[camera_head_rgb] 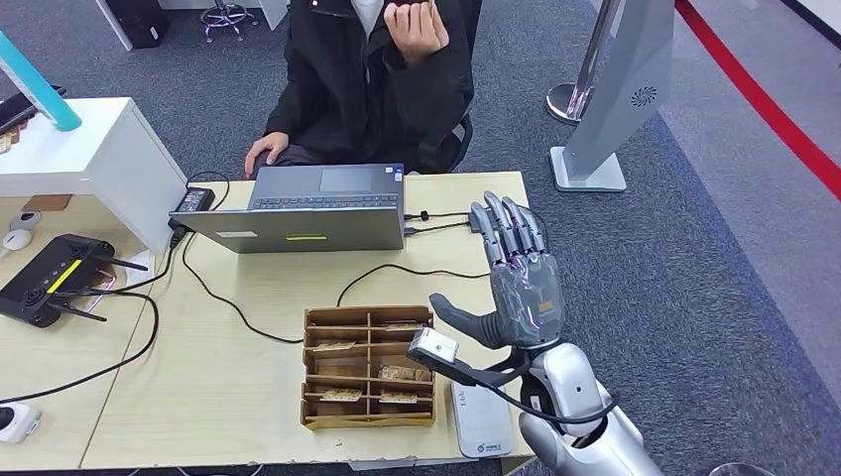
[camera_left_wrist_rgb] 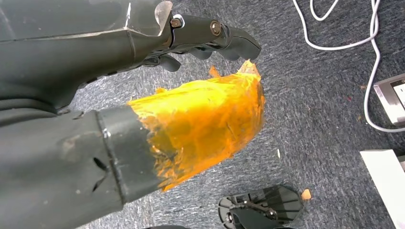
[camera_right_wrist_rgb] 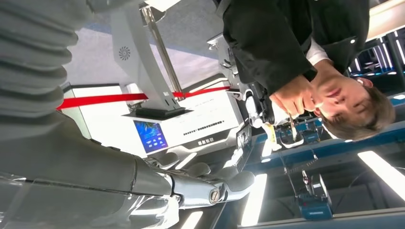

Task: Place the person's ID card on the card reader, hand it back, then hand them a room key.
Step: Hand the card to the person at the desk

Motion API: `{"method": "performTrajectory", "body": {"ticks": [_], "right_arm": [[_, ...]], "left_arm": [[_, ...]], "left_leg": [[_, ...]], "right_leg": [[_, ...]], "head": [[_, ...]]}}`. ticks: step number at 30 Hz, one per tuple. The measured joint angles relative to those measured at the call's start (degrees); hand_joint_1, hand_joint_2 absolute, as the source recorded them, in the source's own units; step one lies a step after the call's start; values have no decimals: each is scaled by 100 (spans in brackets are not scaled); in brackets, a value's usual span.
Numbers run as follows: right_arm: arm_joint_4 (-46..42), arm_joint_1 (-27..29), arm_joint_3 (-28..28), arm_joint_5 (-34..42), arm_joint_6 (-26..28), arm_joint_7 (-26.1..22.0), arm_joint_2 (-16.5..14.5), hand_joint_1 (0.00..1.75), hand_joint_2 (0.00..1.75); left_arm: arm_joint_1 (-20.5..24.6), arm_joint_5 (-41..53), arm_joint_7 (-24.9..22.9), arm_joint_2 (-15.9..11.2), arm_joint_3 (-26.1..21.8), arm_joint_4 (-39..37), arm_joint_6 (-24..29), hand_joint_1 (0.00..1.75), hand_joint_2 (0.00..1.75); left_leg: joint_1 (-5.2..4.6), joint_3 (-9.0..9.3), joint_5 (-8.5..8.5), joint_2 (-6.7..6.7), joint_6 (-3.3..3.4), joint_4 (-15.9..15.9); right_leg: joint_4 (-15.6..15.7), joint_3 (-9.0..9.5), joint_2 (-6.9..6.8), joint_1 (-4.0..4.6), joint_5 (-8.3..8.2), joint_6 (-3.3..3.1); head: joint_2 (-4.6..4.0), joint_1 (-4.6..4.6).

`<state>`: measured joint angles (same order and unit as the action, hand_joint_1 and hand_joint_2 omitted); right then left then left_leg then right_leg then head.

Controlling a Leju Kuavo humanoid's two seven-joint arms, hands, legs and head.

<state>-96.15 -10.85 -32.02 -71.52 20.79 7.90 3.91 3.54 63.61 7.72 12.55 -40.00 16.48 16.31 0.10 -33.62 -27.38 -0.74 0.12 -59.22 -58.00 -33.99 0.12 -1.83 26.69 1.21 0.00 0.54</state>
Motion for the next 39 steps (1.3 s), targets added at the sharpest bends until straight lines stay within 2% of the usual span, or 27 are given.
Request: {"method": "performTrajectory", "body": {"ticks": [7, 22, 28, 39], "right_arm": [[-125, 85, -2, 199, 0, -76, 0, 0, 0], [-916, 919, -17, 1849, 179, -1051, 0, 0, 0], [-1111, 1161, -28, 2159, 196, -1243, 0, 0, 0], [-1302, 1674, -30, 3844, 91, -2283, 152, 0, 0]], "left_arm": [[0, -27, 0, -2, 0, 0, 2, 0, 0], [-48, -175, 132, -20, 0, 0, 68, 0, 0], [-62, -196, 159, -21, -2, 0, 78, 0, 0], [-110, -274, 302, -28, -46, 0, 136, 0, 0]], "left_leg": [[0, 0, 0, 0, 0, 0], [0, -3, -3, -1, 1, 0], [0, -3, -5, 0, 1, 1], [0, -4, -10, 0, 6, 0]], "right_leg": [[0, -1, 0, 0, 0, 0], [1, -1, -1, 0, 3, 1], [1, -1, -1, 0, 3, 2], [2, -2, 0, 0, 6, 4]], "head": [[0, -1], [0, -1], [0, 0], [0, 0]]}}
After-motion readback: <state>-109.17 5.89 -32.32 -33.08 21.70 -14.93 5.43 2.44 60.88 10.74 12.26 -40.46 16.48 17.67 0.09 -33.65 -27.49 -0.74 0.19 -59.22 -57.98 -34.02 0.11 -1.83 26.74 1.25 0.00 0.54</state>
